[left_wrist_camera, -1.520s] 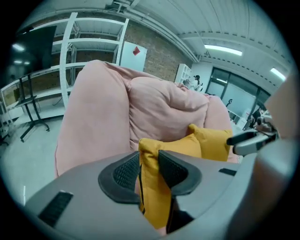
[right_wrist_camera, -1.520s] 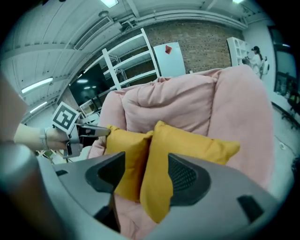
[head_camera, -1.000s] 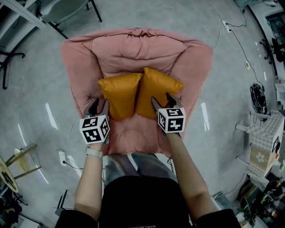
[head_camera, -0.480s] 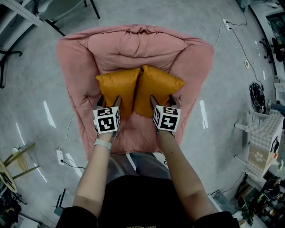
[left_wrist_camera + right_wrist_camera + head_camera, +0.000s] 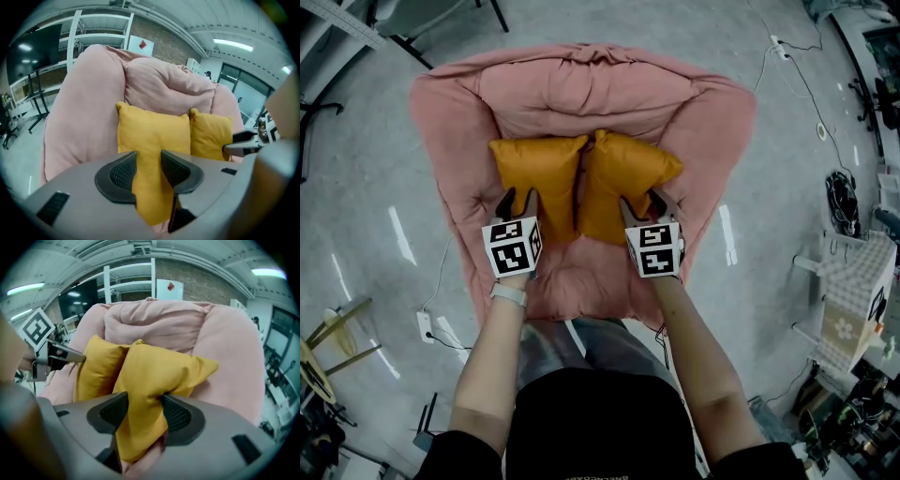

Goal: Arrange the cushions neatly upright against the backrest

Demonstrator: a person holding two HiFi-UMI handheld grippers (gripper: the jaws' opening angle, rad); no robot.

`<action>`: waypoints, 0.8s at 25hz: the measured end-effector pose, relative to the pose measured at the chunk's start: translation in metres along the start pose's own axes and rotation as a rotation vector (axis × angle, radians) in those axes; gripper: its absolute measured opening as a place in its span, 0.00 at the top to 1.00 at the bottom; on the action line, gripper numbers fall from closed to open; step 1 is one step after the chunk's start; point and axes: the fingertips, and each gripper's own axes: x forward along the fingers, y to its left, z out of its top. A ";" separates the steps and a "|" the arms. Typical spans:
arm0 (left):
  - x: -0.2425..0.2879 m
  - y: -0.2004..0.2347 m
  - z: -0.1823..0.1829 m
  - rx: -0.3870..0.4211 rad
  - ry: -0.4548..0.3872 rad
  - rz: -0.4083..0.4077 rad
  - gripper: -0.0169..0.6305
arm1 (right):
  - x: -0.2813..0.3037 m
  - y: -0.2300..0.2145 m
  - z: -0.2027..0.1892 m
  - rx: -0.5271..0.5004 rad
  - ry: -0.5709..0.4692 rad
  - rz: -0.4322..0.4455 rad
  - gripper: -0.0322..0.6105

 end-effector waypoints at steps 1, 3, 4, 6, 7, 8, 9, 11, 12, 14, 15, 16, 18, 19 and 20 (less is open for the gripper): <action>0.000 -0.001 -0.001 0.004 -0.001 -0.007 0.71 | -0.001 0.008 0.002 -0.068 -0.008 0.018 0.58; 0.000 -0.004 -0.003 0.013 -0.005 -0.021 0.71 | -0.003 0.024 0.004 -0.206 -0.027 0.052 0.63; 0.000 -0.006 -0.004 0.016 -0.008 -0.028 0.71 | -0.003 0.030 0.003 -0.253 -0.030 0.060 0.64; 0.002 -0.009 -0.006 0.021 -0.014 -0.040 0.71 | 0.001 0.029 0.001 -0.265 -0.016 0.047 0.64; 0.003 -0.010 -0.006 0.023 -0.016 -0.045 0.71 | 0.004 0.024 0.000 -0.245 -0.001 0.034 0.64; 0.004 -0.011 -0.005 0.023 -0.018 -0.050 0.71 | 0.008 0.019 0.000 -0.223 0.016 0.023 0.63; 0.006 -0.012 -0.005 0.023 -0.020 -0.056 0.70 | 0.012 0.013 -0.001 -0.202 0.033 0.014 0.63; 0.009 -0.015 -0.004 0.022 -0.024 -0.068 0.70 | 0.017 0.006 -0.001 -0.167 0.059 0.009 0.62; 0.009 -0.017 -0.003 0.022 -0.025 -0.073 0.70 | 0.017 0.004 -0.001 -0.161 0.065 0.009 0.62; 0.009 -0.019 -0.004 0.021 -0.025 -0.081 0.70 | 0.015 0.003 -0.002 -0.158 0.063 0.012 0.62; 0.009 -0.019 -0.004 0.020 -0.022 -0.086 0.70 | 0.014 0.002 -0.002 -0.154 0.056 0.014 0.62; 0.008 -0.020 -0.005 0.021 -0.019 -0.093 0.70 | 0.011 0.002 -0.003 -0.144 0.048 0.017 0.62; 0.005 -0.021 -0.005 0.023 -0.006 -0.117 0.69 | 0.005 0.003 -0.004 -0.107 0.029 0.027 0.60; 0.002 -0.021 -0.005 0.019 0.001 -0.134 0.69 | 0.002 0.003 -0.005 -0.084 0.019 0.032 0.60; -0.002 -0.022 -0.006 0.010 0.007 -0.153 0.69 | -0.002 0.003 -0.007 -0.062 0.010 0.034 0.59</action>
